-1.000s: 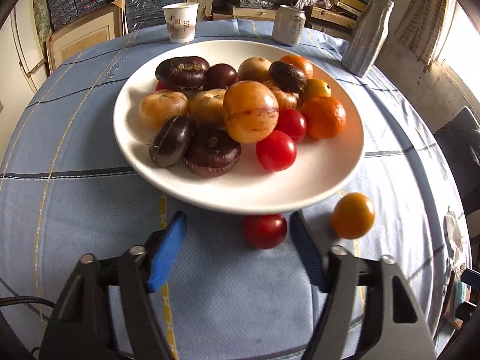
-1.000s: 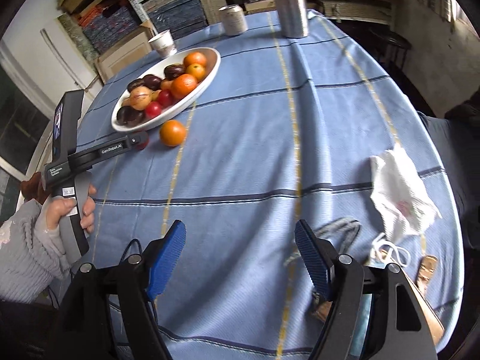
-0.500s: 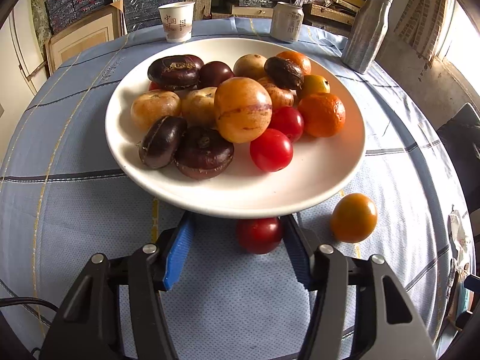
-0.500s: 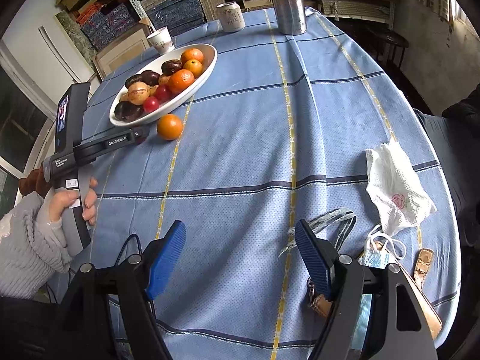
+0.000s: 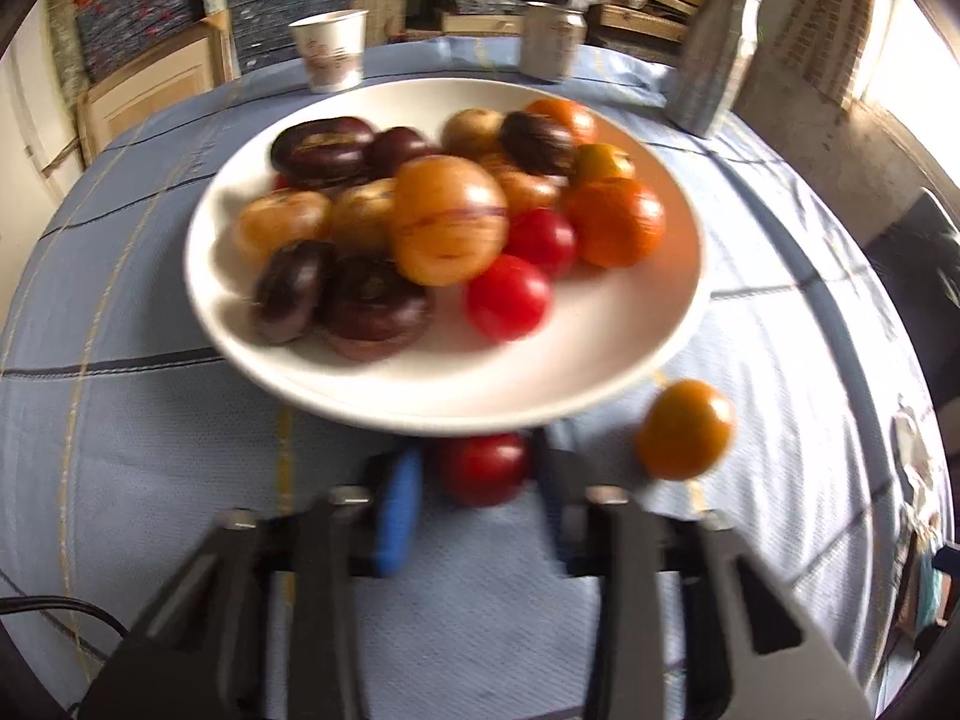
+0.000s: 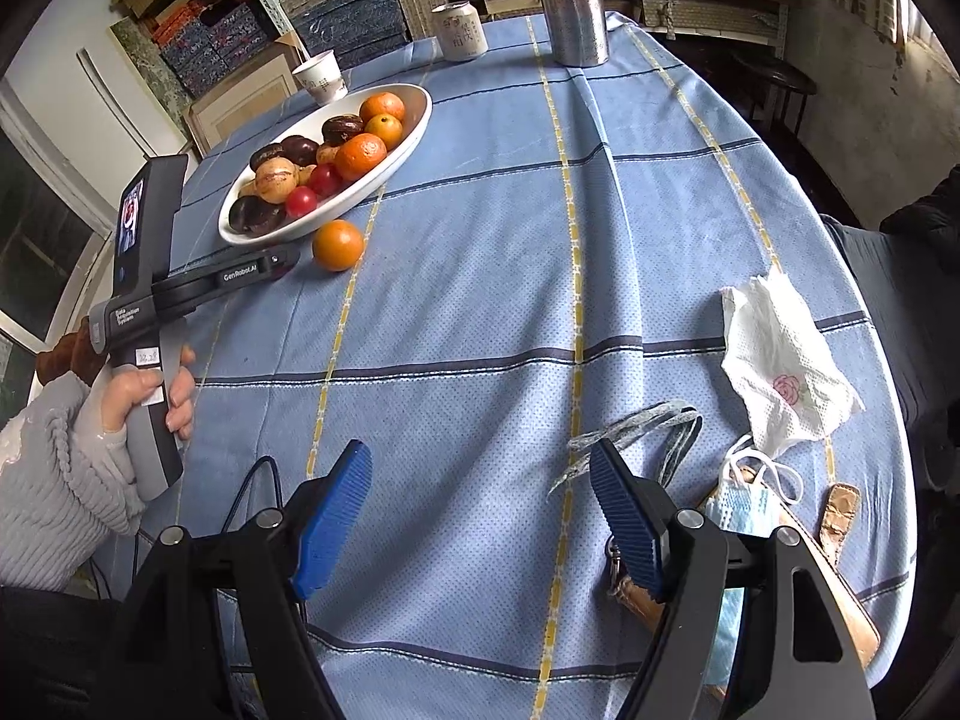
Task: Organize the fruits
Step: 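Grasp the red tomato with the left tool while the right tool grasps the small mandarin, then carry both fruits over the white plate and open both tools to release them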
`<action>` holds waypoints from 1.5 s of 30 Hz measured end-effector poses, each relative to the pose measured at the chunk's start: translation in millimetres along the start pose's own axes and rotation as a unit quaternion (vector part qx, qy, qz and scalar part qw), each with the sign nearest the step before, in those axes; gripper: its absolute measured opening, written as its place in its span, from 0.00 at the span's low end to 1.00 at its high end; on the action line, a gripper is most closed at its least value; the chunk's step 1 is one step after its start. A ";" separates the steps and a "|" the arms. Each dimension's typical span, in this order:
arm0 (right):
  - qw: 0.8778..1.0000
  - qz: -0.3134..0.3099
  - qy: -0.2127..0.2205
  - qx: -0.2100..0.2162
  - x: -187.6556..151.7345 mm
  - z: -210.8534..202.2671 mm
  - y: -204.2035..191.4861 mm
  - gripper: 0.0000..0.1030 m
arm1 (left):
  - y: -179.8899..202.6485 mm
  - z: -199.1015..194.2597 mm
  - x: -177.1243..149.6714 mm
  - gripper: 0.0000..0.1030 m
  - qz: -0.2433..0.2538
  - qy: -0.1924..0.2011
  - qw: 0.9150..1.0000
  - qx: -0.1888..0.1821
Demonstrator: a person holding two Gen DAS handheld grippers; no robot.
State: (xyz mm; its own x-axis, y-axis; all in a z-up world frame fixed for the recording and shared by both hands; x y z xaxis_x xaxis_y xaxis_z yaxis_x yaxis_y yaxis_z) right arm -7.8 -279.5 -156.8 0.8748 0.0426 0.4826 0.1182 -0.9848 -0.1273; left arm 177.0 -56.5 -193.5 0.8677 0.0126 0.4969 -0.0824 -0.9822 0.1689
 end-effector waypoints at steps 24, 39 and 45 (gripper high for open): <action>0.989 -0.140 0.028 0.043 129.4 113.9 -78.0 0.71 | -141.4 -122.2 -61.3 0.27 -0.124 0.026 0.989 0.071; 0.988 -0.129 0.060 0.053 136.7 72.8 -75.0 0.39 | -110.8 -110.8 -29.4 0.27 -0.091 0.031 0.995 0.039; 0.984 -0.132 0.111 0.053 187.2 37.6 -71.9 0.39 | -81.8 -97.6 40.2 0.27 -0.074 0.060 0.995 0.008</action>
State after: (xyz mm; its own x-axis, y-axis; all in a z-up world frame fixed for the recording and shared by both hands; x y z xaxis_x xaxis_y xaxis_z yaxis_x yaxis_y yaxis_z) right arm 165.1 -194.4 -89.9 0.6840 0.2444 0.6873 0.3860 -0.9207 -0.0568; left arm 170.8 42.6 -104.2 0.8044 0.1797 0.5663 0.0511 -0.9706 0.2354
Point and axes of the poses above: each gripper's, at about its wrist camera, not at the fingertips, and z roughly the way its jaws point, y to its right, x to its top, the point moved 1 cm from there along z, roughly the way its jaws point, and after that the axes turned 14 degrees about -z, right-handed, at the moved point
